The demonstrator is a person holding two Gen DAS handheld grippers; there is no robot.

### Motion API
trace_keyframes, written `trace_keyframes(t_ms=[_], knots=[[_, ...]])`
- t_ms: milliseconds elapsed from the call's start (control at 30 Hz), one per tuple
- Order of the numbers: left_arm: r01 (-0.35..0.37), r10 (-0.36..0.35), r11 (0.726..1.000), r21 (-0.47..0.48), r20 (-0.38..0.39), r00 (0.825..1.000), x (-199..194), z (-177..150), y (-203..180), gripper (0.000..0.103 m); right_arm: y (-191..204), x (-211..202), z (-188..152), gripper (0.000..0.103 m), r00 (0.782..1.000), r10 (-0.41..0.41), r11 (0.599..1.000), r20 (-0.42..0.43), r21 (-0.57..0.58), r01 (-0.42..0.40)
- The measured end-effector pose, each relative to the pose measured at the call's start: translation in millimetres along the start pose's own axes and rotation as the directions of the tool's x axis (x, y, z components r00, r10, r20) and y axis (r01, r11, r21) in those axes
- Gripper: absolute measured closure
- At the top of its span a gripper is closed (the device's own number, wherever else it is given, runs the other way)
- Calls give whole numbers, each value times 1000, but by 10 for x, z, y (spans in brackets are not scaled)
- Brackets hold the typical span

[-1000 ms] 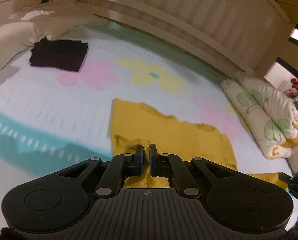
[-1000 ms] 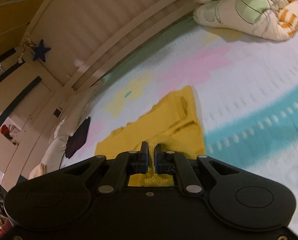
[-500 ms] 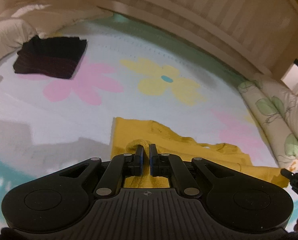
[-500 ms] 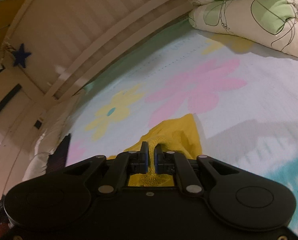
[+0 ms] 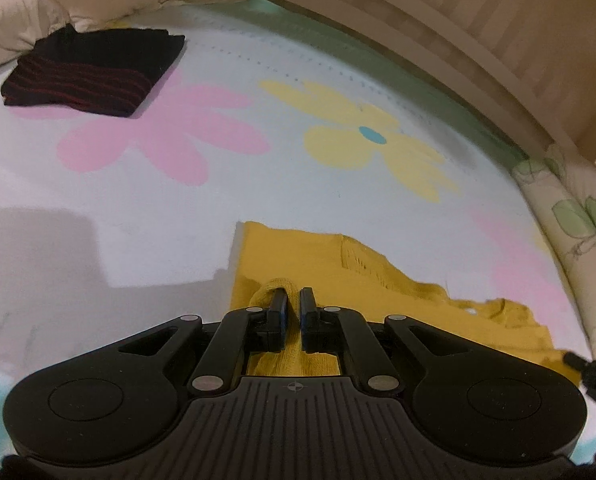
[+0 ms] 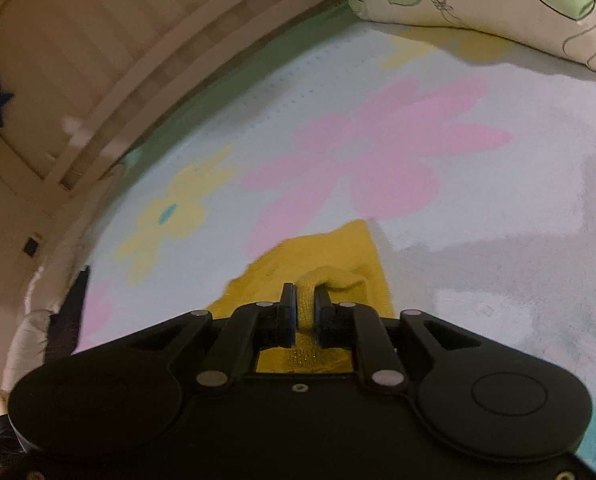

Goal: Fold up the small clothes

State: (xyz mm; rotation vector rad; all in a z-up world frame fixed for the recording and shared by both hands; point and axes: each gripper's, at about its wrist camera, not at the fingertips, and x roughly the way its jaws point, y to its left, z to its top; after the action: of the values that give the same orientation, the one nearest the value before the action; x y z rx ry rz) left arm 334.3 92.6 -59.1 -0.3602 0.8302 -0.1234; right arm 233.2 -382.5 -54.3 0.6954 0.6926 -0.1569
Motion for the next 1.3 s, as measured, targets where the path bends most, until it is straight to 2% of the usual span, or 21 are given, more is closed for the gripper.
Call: trace_keyframes(t_ms=[200,233,267,300,333,367,467,533,600,667,733,767,967,1100,1300], knots=[[16,-15,1000,-20,13,1000,92,89,59,96,-145,84,-22,81,1000,-28,1000,3,8,28],[15,-15,1000,-20,22,1000,75,106,73,91,-158,81,-20,77,1000,-29,1000,6,10,29],[9,-8,1000,-19,41,999,51,115,82,87,-167,69,-15,68,1000,-29,1000,10,12,29],[0,1,1000,-18,67,998,16,129,94,75,-162,14,-2,60,999,-32,999,41,6,31],[-3,5,1000,-18,92,996,-28,140,109,69,-162,14,-2,45,999,-32,999,41,6,31],[-4,6,1000,-18,107,994,-67,147,122,68,-152,-13,9,38,998,-30,1000,60,1,30],[-36,33,999,20,105,994,-151,123,79,68,-102,-136,33,38,994,-28,999,106,-39,32],[-46,35,993,111,98,995,-227,33,-39,68,-39,-196,32,38,993,-24,996,112,-83,33],[-63,41,971,230,100,994,-318,-104,-192,68,51,-259,-8,39,995,-6,987,102,-158,22],[-55,23,942,331,98,995,-401,-288,-339,68,163,-337,-92,46,996,5,963,90,-267,20],[-24,-1,919,394,63,998,-441,-491,-453,68,265,-421,-220,55,998,23,927,63,-376,2],[-14,-5,911,412,45,999,-436,-574,-492,68,288,-440,-275,57,999,27,911,43,-411,-7],[5,12,877,480,-33,999,-317,-885,-618,68,380,-441,-635,58,999,-2,824,-54,-567,-29],[-9,28,895,446,-36,999,-202,-850,-553,68,386,-361,-736,58,996,-31,813,-89,-582,-27],[-28,33,919,394,-5,999,-90,-682,-530,68,403,-222,-793,58,995,-45,802,-91,-598,-18]])
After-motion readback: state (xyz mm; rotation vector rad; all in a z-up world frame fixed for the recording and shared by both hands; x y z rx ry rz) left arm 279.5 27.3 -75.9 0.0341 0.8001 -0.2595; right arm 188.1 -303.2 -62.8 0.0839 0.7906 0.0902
